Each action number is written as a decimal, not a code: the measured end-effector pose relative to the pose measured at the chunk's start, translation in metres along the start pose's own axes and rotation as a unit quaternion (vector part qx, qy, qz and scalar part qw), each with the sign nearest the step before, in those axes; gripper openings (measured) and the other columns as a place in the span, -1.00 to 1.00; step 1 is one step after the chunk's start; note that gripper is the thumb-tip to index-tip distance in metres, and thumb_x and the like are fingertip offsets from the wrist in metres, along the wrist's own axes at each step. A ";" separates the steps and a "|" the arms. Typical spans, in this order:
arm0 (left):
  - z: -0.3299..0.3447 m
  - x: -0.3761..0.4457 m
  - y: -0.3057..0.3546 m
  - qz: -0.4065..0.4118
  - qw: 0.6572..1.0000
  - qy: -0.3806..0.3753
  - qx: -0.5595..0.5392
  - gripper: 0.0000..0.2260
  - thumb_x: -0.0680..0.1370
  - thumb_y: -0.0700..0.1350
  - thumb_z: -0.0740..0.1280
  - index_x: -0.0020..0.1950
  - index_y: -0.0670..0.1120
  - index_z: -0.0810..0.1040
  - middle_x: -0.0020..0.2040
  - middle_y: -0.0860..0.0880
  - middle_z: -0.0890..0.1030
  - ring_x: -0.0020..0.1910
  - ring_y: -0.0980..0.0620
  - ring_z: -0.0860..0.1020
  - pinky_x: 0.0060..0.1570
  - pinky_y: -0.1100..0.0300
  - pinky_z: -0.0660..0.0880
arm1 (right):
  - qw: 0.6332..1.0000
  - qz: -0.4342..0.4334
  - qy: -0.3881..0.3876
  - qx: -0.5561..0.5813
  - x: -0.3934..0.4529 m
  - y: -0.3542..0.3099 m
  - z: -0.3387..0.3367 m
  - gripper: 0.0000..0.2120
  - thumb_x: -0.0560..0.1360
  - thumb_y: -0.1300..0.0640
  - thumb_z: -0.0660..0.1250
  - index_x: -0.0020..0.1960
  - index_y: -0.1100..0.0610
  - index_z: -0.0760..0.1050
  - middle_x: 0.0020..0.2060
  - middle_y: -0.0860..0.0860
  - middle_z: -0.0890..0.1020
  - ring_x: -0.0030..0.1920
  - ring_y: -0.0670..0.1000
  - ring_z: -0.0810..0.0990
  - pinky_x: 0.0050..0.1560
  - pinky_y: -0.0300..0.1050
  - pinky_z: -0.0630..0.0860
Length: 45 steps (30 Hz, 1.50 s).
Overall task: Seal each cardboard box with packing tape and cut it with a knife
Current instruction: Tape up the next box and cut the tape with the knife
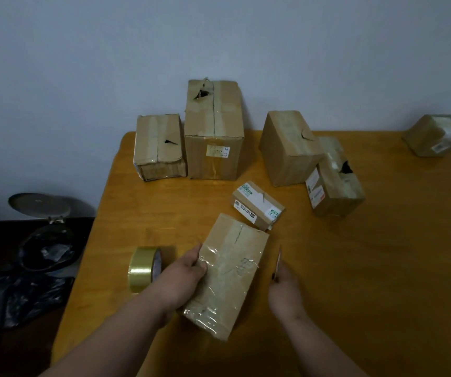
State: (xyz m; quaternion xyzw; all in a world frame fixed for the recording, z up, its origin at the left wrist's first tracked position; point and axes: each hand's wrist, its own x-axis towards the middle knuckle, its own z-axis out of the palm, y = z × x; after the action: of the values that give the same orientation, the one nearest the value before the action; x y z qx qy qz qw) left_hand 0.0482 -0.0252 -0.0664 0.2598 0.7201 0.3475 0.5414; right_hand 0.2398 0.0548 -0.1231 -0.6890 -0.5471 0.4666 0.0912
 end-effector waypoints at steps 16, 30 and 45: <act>0.036 -0.013 -0.004 0.250 0.756 0.097 0.597 -0.44 0.64 0.19 -0.16 0.54 -0.02 0.24 0.57 -0.08 0.19 0.53 -0.16 0.18 0.38 -0.21 0.06 | 0.827 -0.372 -0.027 -0.421 0.006 -0.067 -0.015 -0.35 0.56 -0.29 -0.31 0.58 -0.05 -0.21 0.59 -0.06 -0.11 0.57 -0.04 -0.16 0.51 0.18 -0.28; 0.011 -0.046 -0.049 -0.027 0.947 0.321 0.011 -0.05 0.20 0.46 0.36 0.47 0.01 0.28 0.39 -0.09 0.42 0.33 -0.12 0.40 0.32 -0.11 0.37 | 0.949 -0.185 -0.121 -0.222 0.001 -0.060 -0.017 -0.12 0.33 -0.48 0.26 0.52 -0.13 0.14 0.43 -0.02 0.34 0.40 0.09 0.36 0.37 0.13 0.36; -0.004 -0.054 -0.035 -0.037 0.914 0.014 -0.403 -0.54 0.40 0.17 0.39 0.23 0.00 0.58 0.09 -0.15 0.69 0.01 -0.16 0.68 -0.02 -0.07 0.56 | 0.973 -0.089 -0.180 0.111 -0.051 -0.054 -0.053 -0.70 0.64 0.02 0.17 0.36 -0.07 0.42 0.14 -0.04 0.62 0.14 0.02 0.60 0.26 0.14 0.50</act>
State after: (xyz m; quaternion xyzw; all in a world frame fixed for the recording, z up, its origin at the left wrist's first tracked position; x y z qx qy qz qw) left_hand 0.0594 -0.0889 -0.0609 -0.0127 0.5353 0.5917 0.6027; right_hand 0.2447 0.0531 -0.0325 -0.5278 -0.5585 0.6307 0.1081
